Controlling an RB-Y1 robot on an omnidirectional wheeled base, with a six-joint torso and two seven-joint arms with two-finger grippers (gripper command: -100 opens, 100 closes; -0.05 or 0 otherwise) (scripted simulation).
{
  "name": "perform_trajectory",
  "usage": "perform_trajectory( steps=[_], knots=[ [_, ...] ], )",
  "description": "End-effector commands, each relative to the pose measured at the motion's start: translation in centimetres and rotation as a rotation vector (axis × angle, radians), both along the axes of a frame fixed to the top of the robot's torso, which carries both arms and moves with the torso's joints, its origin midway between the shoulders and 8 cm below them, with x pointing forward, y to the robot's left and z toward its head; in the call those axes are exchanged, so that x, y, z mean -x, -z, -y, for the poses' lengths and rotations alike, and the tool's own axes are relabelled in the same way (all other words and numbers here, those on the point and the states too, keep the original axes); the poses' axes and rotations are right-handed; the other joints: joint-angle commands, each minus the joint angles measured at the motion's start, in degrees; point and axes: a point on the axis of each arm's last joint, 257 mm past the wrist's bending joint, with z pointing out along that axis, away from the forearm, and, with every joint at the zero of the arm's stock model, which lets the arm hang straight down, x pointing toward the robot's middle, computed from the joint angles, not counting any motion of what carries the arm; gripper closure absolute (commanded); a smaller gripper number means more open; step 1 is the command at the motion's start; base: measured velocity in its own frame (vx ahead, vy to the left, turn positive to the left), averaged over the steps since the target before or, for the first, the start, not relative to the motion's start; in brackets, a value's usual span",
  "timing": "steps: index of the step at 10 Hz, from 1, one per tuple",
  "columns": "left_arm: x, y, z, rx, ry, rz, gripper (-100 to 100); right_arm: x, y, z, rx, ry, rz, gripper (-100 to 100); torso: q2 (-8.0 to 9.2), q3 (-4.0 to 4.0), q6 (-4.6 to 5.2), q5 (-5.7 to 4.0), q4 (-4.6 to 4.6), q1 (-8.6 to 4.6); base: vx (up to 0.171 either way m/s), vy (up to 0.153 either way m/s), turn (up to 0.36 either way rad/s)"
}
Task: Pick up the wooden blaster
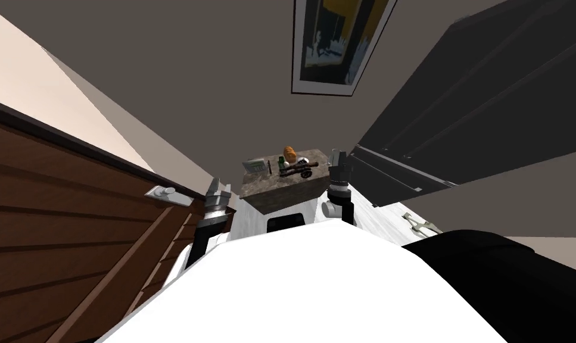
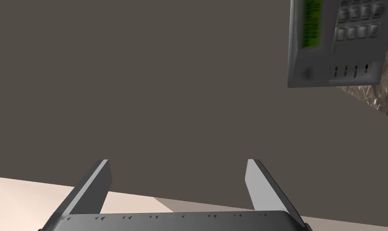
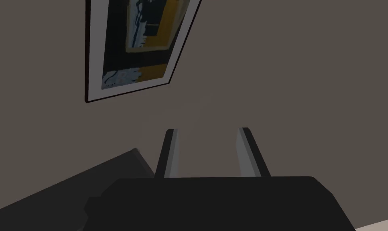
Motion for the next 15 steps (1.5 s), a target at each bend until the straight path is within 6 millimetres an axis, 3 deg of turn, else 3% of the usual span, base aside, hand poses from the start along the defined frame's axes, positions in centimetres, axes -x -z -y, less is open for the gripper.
perform_trajectory(
  steps=[1,2,5,6,8,9,11,12,13,14,15],
  knots=[
    [0.6,3.1,-1.5,-0.007,-0.004,-0.086,-100,0.0,0.0,0.0,0.0,0.0,0.0,0,0.0,0.0,0.0,0.0,0.0,0.0,-0.198,-0.129,-0.197],
    [0.6,3.1,-1.5,-0.014,0.0,-0.088,-100,0.0,0.0,0.0,0.0,0.0,0.0,0,0.11,0.06,-0.02,0.0,0.02,0.04,-0.126,-0.088,-0.052],
    [2.0,8.7,-4.4,-0.037,-0.011,-0.264,-100,0.0,0.0,0.0,0.0,0.0,0.0,0,-0.16,-0.09,0.0,0.01,-0.03,0.06,-0.119,-0.139,-0.246],
    [2.0,8.6,-4.4,-0.047,-0.004,-0.267,-100,0.0,0.0,0.0,0.0,0.0,0.0,0,-0.11,-0.06,0.0,-0.01,-0.02,-0.07,-0.097,-0.13,-0.071],
    [3.5,12.4,-6.8,-0.06,-0.022,-0.393,-100,0.0,0.0,0.0,0.0,0.0,0.0,0,-0.23,-0.13,-0.02,0.02,-0.04,0.16,-0.093,-0.123,-0.245],
    [3.5,12.3,-6.8,-0.077,-0.013,-0.397,-100,0.0,0.0,0.0,0.0,0.0,0.0,0,-0.2,-0.11,0.0,0.01,-0.04,0.1,-0.061,-0.094,-0.094],
    [5.4,15.9,-9.4,-0.094,-0.036,-0.525,-100,0.0,0.0,0.0,0.0,0.0,0.0,0,-0.34,-0.19,-0.02,0.04,-0.06,0.22,-0.06,-0.126,-0.227],
    [5.3,15.8,-9.5,-0.114,-0.025,-0.53,-100,0.0,0.0,0.0,0.0,0.0,0.0,0,-0.33,-0.18,-0.01,0.03,-0.06,0.14,-0.044,-0.097,-0.118],
    [6.4,17.4,-10.9,-0.123,-0.039,-0.593,-100,0.0,0.0,0.0,0.0,0.0,0.0,0,-0.37,-0.2,-0.05,0.03,-0.07,0.26,-0.03,-0.097,-0.199],
    [6.3,17.3,-11.0,-0.137,-0.032,-0.596,-100,0.0,0.0,0.0,0.0,0.0,0.0,0,-0.41,-0.23,-0.02,0.05,-0.08,0.29,-0.02,-0.086,-0.12],
    [7.4,18.8,-12.5,-0.154,-0.044,-0.66,-100,0.0,0.0,0.0,0.0,0.0,0.0,0,-0.46,-0.25,-0.04,0.06,-0.08,0.32,-0.01,-0.115,-0.234]
  ],
)
